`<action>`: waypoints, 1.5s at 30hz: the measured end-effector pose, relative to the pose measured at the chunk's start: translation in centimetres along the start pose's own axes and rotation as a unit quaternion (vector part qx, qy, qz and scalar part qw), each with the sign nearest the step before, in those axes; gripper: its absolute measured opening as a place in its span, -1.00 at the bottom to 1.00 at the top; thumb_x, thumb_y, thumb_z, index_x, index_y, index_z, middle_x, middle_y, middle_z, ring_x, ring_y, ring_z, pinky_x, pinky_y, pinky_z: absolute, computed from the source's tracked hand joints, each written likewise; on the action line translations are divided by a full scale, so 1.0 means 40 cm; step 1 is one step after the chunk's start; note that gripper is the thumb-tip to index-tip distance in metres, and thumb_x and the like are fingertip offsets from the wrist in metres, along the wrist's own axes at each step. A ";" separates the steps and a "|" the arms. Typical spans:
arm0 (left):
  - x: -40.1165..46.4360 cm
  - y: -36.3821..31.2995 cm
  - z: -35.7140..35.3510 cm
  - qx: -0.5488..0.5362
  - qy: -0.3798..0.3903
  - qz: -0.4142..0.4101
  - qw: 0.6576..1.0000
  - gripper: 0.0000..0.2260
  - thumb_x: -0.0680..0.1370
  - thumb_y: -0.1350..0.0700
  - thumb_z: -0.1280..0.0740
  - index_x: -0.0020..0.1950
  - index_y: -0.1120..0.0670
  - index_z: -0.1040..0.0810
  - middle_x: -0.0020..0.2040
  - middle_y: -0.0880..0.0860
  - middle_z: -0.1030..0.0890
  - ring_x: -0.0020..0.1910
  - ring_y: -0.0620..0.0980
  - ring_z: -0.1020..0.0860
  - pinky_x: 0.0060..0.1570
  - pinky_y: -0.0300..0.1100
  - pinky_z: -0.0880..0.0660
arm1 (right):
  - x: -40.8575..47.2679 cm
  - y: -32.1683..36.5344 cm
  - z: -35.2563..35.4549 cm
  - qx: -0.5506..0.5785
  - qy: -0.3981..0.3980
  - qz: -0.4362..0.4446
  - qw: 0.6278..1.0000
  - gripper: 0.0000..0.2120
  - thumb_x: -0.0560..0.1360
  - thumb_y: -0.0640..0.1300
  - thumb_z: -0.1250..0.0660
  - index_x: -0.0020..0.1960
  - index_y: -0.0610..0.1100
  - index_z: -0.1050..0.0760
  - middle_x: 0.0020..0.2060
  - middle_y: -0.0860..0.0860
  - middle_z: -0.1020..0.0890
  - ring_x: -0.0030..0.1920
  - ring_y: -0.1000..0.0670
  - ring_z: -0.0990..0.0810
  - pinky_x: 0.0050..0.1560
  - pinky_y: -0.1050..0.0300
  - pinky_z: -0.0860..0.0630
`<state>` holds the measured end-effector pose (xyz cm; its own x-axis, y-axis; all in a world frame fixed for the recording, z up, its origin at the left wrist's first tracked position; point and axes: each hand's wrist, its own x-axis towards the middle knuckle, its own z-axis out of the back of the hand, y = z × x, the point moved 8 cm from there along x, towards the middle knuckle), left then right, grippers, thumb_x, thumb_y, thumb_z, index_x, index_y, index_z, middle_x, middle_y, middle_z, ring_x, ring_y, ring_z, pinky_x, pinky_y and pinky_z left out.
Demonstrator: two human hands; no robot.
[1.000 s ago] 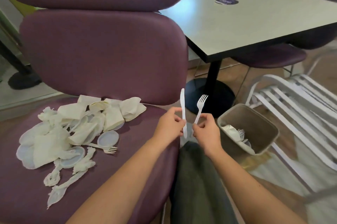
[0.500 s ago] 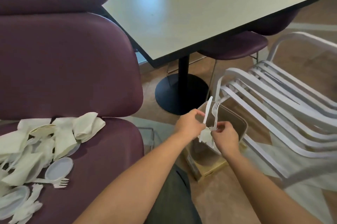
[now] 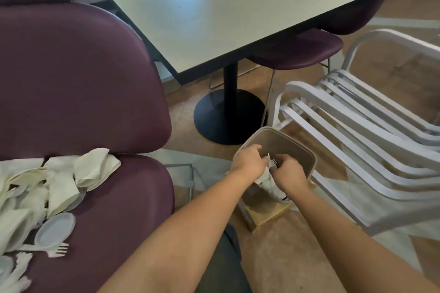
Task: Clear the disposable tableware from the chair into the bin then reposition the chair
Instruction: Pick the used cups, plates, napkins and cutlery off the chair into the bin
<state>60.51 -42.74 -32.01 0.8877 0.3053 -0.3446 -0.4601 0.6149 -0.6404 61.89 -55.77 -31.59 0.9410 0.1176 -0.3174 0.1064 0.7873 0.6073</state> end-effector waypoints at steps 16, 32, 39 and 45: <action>-0.362 0.421 0.462 -0.085 -0.191 0.032 0.977 -0.85 0.55 0.01 -0.32 0.08 -0.16 -0.60 0.00 -0.19 -0.64 -0.02 -0.20 -0.57 0.08 -0.20 -0.49 | -0.306 0.414 -0.273 0.070 0.116 0.206 0.969 -0.81 0.51 -0.21 -0.33 0.10 -0.14 -0.61 -0.01 -0.01 -0.66 0.02 0.02 -0.58 0.03 0.23 -0.41; -0.838 0.945 0.600 0.094 -0.320 0.233 0.914 -0.71 0.48 0.00 -0.42 0.20 -0.10 -0.58 0.20 0.01 -0.43 0.25 0.05 -0.33 0.22 -0.09 -0.35 | -0.640 0.572 -0.637 0.009 0.261 0.267 0.928 -0.85 0.49 -0.17 -0.28 -0.07 0.06 -0.56 -0.15 0.09 -0.64 -0.11 -0.01 -0.65 -0.01 0.09 -0.58; -0.884 1.008 0.575 0.052 -0.341 0.206 0.916 -0.83 0.54 0.10 -0.37 0.12 -0.01 -0.61 0.10 -0.01 -0.51 0.14 0.01 -0.47 0.07 -0.09 -0.47 | -0.730 0.595 -0.723 -0.007 0.306 0.292 0.906 -0.75 0.46 -0.22 -0.28 0.06 0.05 -0.56 -0.10 0.09 -0.61 -0.10 0.04 -0.62 0.03 0.07 -0.58; -0.902 0.978 0.602 -0.267 -0.389 0.160 0.867 -0.92 0.57 0.14 -0.34 0.03 -0.02 -0.54 -0.05 -0.16 -0.60 -0.04 -0.16 -0.57 -0.01 -0.25 -0.48 | -0.824 0.655 -0.784 0.004 0.356 0.403 0.843 -0.28 0.33 -0.19 -0.47 0.42 0.14 -0.32 0.23 0.13 -0.48 0.21 0.09 -0.46 0.24 0.18 -0.44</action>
<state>10.87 -12.17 -28.10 0.3601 0.9240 -0.1289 -0.4430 0.0477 -0.8952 23.57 -20.06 -28.05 0.2782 0.9480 -0.1543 -0.4700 0.2745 0.8389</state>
